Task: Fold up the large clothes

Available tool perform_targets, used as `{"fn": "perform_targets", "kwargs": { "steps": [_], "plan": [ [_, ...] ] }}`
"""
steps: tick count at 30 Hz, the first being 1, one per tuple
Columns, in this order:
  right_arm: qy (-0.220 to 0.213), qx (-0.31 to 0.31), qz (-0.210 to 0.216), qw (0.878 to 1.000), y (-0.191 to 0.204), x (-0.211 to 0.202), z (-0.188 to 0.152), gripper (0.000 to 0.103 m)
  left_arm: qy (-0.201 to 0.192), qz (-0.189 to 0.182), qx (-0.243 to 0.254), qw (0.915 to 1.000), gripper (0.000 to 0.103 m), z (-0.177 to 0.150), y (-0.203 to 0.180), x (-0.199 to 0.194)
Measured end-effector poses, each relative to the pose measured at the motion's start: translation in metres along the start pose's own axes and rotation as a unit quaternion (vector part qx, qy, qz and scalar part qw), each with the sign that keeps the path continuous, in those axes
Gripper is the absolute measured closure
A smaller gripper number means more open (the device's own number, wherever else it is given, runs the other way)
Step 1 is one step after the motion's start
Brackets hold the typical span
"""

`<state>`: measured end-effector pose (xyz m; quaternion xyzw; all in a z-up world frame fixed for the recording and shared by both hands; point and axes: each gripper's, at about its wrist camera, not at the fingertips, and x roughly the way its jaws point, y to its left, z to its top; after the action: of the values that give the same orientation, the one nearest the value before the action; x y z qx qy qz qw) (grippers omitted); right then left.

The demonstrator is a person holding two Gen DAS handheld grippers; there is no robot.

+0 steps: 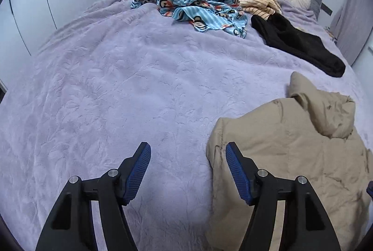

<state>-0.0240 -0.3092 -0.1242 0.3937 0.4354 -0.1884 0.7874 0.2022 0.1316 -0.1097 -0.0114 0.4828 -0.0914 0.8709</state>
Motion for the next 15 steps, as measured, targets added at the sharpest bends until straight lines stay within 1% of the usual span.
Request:
{"fn": "perform_targets", "kwargs": {
  "steps": [2,3,4,6,8,9,10,11,12,13,14,15],
  "plan": [
    [-0.039,-0.041,-0.013,0.998,0.008,-0.019,0.009,0.081,0.009,-0.029,0.003,0.9995,0.035,-0.006,-0.003,-0.010],
    [-0.044,-0.063,-0.010,0.997,0.014,-0.021,0.016,0.081,0.019,-0.034,0.010,0.9992,0.035,-0.012,-0.009,-0.010],
    [-0.043,-0.084,-0.006,0.996,0.022,-0.019,0.021,0.081,0.027,-0.033,0.020,0.9989,0.035,-0.020,-0.017,-0.007],
    [-0.033,-0.117,0.005,0.993,0.039,-0.006,0.032,0.081,0.047,-0.016,0.038,0.9981,0.035,-0.038,-0.030,0.007],
    [-0.023,-0.144,0.005,0.989,0.051,0.010,0.034,0.081,0.073,0.009,0.035,0.9967,0.035,-0.058,-0.034,0.029],
    [-0.016,-0.157,-0.001,0.987,0.056,0.019,0.031,0.081,0.085,0.013,0.022,0.9960,0.035,-0.065,-0.031,0.039],
    [-0.008,-0.167,-0.013,0.986,0.056,0.027,0.025,0.081,0.089,0.011,0.006,0.9960,0.032,-0.071,-0.028,0.045],
    [-0.001,-0.170,-0.025,0.985,0.053,0.032,0.018,0.081,0.084,0.013,-0.005,0.9963,0.027,-0.074,-0.024,0.048],
    [0.014,-0.169,-0.041,0.985,0.047,0.042,0.010,0.081,0.080,0.021,-0.010,0.9965,0.018,-0.075,-0.021,0.050],
    [0.024,-0.167,-0.052,0.984,0.037,0.047,0.003,0.081,0.081,0.022,-0.010,0.9965,0.017,-0.075,-0.020,0.051],
    [0.027,-0.166,-0.057,0.984,0.030,0.050,-0.004,0.085,0.083,0.020,-0.008,0.9963,0.017,-0.074,-0.020,0.051],
    [0.025,-0.165,-0.050,0.985,0.023,0.049,-0.006,0.085,0.085,0.023,-0.004,0.9961,0.017,-0.073,-0.020,0.049]
  ]
}}
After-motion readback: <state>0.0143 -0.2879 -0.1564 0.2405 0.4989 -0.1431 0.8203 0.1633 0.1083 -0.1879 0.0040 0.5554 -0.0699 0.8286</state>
